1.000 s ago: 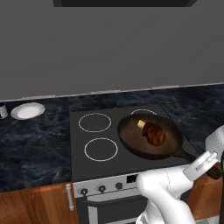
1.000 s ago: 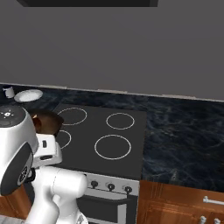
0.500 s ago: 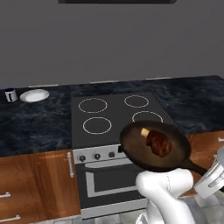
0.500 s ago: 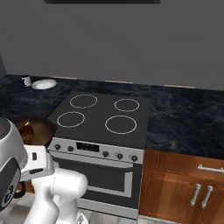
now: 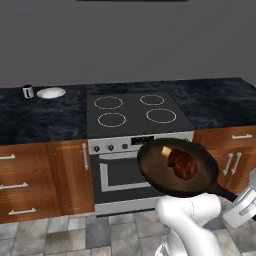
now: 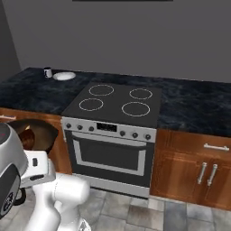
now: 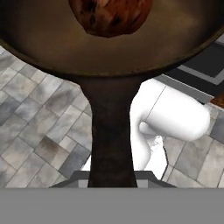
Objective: Pick up the pan with the steak in it and place it on the dining table. Then place the steak on the plate.
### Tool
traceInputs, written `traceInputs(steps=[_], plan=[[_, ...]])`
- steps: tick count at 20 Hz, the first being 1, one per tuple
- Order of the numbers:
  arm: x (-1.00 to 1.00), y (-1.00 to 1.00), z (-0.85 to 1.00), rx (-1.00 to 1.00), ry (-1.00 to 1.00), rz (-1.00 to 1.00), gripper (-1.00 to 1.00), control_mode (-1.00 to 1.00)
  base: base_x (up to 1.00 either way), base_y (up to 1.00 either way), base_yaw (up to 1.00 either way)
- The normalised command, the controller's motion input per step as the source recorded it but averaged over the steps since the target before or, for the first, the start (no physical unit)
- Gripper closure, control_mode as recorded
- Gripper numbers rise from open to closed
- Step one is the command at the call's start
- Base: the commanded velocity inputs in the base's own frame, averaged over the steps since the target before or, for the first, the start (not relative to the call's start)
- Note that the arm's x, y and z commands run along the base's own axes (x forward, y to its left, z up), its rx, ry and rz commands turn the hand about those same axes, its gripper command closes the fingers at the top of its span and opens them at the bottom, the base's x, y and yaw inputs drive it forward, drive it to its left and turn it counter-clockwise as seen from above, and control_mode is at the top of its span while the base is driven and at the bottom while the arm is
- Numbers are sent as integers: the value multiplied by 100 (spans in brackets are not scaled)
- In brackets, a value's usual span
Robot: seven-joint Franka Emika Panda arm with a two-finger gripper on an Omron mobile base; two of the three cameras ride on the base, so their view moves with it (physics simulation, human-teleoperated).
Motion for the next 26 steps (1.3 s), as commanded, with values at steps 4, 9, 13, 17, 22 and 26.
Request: traceInputs(steps=[4, 9, 13, 17, 22, 26], plan=[[0, 0, 0, 0, 0, 0, 100, 100, -44, 95, 7], [0, 0, 0, 0, 0, 0, 100, 100, -15, 100, 2], [0, 0, 0, 0, 0, 0, 100, 100, 0, 100, 0], [0, 0, 0, 0, 0, 0, 100, 100, 0, 100, 0], [0, 0, 0, 0, 0, 0, 100, 100, 0, 100, 0], [0, 0, 0, 0, 0, 0, 100, 100, 0, 100, 0]])
